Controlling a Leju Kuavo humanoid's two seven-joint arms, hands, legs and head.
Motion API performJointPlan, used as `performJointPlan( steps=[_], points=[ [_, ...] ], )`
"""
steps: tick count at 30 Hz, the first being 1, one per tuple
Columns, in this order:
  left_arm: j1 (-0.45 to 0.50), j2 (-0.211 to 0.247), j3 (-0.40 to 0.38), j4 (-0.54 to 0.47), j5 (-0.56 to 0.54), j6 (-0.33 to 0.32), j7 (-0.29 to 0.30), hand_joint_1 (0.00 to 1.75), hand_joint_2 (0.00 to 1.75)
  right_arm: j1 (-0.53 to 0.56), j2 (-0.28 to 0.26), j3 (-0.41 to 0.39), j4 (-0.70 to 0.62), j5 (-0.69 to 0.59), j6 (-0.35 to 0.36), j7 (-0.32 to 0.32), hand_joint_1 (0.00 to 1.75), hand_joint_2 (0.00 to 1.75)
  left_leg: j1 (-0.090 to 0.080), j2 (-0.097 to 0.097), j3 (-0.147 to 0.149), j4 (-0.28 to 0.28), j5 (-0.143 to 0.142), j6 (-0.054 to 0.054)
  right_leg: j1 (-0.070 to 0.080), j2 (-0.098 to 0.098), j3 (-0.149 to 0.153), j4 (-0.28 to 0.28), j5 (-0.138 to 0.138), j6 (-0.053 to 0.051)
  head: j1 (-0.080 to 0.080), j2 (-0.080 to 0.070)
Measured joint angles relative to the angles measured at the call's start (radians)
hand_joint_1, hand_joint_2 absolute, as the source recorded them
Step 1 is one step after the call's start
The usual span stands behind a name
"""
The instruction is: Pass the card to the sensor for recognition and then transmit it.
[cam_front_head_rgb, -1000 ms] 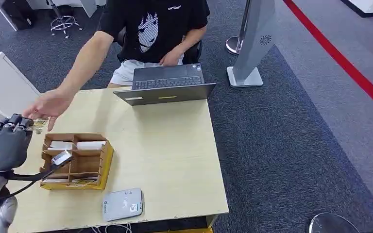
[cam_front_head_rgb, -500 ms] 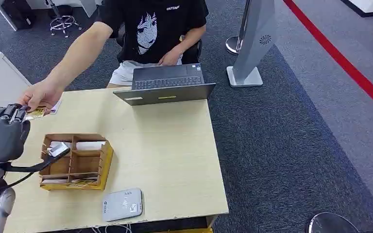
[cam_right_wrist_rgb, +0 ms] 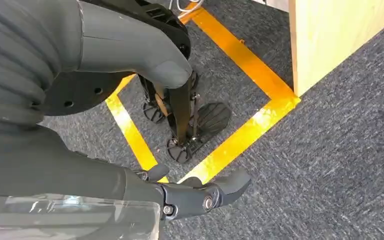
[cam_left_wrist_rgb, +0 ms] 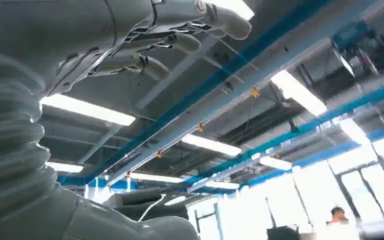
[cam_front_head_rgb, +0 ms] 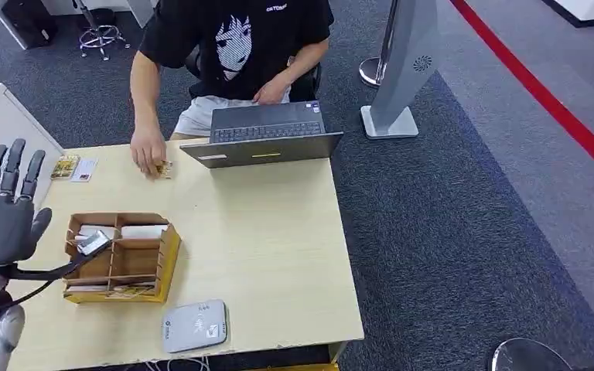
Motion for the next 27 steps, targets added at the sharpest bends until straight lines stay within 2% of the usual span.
performJointPlan(
  steps=[2,4,5,6,7,8,9,10,11,13,16,21,23,27],
  points=[
    [0.042,-0.031,0.021,-0.059,0.125,0.089,-0.040,0.00,1.75,0.001,0.000,-0.007,0.000,-0.001,-0.012,0.000,0.00,1.75,0.000,0.000,0.000,0.000,0.000,0.000,0.000,0.000,0.000,0.000,0.000,0.000,0.000,0.000],
    [0.106,-0.086,0.038,-0.153,0.284,0.148,-0.107,0.00,1.75,0.001,0.003,-0.017,0.000,-0.005,-0.027,-0.002,0.00,1.75,-0.001,0.000,0.000,0.000,-0.001,0.001,0.000,0.000,0.000,-0.001,-0.001,0.001,0.000,0.000],
    [0.135,-0.107,0.045,-0.198,0.364,0.154,-0.147,0.00,1.75,0.002,0.003,-0.021,0.000,-0.008,-0.033,-0.004,0.00,1.75,-0.001,0.000,0.000,0.000,-0.002,0.001,-0.001,0.000,0.000,-0.001,-0.001,0.001,0.000,0.000],
    [0.180,-0.137,0.051,-0.253,0.528,0.125,-0.231,0.00,1.75,0.002,0.006,-0.027,0.000,-0.013,-0.038,-0.009,0.00,1.75,-0.001,0.001,-0.001,0.000,-0.003,0.000,-0.001,0.000,0.000,-0.001,-0.001,0.001,0.000,0.000],
    [0.228,-0.167,0.056,-0.319,0.737,0.051,-0.331,0.00,1.75,0.003,0.006,-0.037,0.000,-0.015,-0.037,-0.014,0.00,1.75,-0.001,0.002,0.000,0.000,-0.004,0.002,-0.001,0.001,0.000,-0.001,-0.001,0.002,0.000,0.000],
    [0.276,-0.194,0.063,-0.370,0.924,-0.051,-0.413,0.00,1.75,0.005,0.007,-0.044,0.000,-0.015,-0.034,-0.019,0.00,1.75,-0.001,0.002,0.000,0.000,-0.004,0.003,-0.001,0.002,0.000,-0.002,-0.002,0.002,0.000,0.000],
    [0.331,-0.228,0.080,-0.417,1.099,-0.180,-0.487,0.00,1.75,0.007,0.008,-0.052,0.000,-0.016,-0.034,-0.021,0.00,1.75,-0.001,0.002,-0.001,0.000,-0.005,0.003,-0.002,0.001,0.000,-0.002,-0.003,0.004,0.000,0.000],
    [0.380,-0.257,0.102,-0.460,1.233,-0.307,-0.551,0.00,1.75,0.009,0.008,-0.060,0.000,-0.017,-0.035,-0.024,0.00,1.75,-0.001,0.002,-0.001,0.000,-0.005,0.003,-0.002,0.001,0.000,-0.002,-0.003,0.003,0.001,0.000],
    [0.428,-0.290,0.127,-0.496,1.307,-0.408,-0.592,0.00,1.75,0.011,0.008,-0.069,0.000,-0.017,-0.037,-0.027,0.00,1.75,-0.001,0.002,-0.001,0.000,-0.005,0.003,-0.002,0.001,0.000,-0.002,-0.003,0.003,0.000,0.000],
    [0.506,-0.350,0.193,-0.549,1.403,-0.567,-0.628,0.00,1.75,0.015,0.008,-0.084,0.000,-0.018,-0.043,-0.032,0.00,1.75,-0.001,0.002,-0.001,0.000,-0.006,0.004,-0.002,0.000,0.000,-0.002,-0.004,0.004,0.001,0.000],
    [0.580,-0.446,0.317,-0.602,1.507,-0.754,-0.633,0.00,1.75,0.016,0.011,-0.105,0.000,-0.018,-0.056,-0.041,0.00,1.75,-0.001,0.001,-0.001,0.000,-0.007,0.004,-0.002,0.000,0.000,-0.002,-0.004,0.004,0.000,0.000],
    [0.628,-0.572,0.486,-0.637,1.555,-0.885,-0.633,0.00,1.75,0.017,0.014,-0.124,0.000,-0.006,-0.077,-0.046,0.00,1.75,-0.001,0.000,-0.001,0.000,-0.007,0.004,-0.001,-0.001,0.002,-0.001,-0.004,0.004,0.000,0.000],
    [0.660,-0.612,0.558,-0.637,1.617,-0.889,-0.631,0.00,1.75,0.019,0.017,-0.129,0.000,0.002,-0.097,-0.052,0.00,1.75,-0.001,0.001,0.001,0.000,-0.007,0.004,-0.001,0.000,0.002,-0.001,-0.004,0.004,0.000,0.000],
    [0.672,-0.621,0.578,-0.637,1.634,-0.881,-0.628,0.00,1.75,0.020,0.017,-0.130,0.000,0.008,-0.106,-0.052,0.00,1.75,-0.001,0.001,0.001,0.000,-0.007,0.004,-0.001,0.000,0.002,-0.001,-0.004,0.004,0.000,0.000]
  ],
)
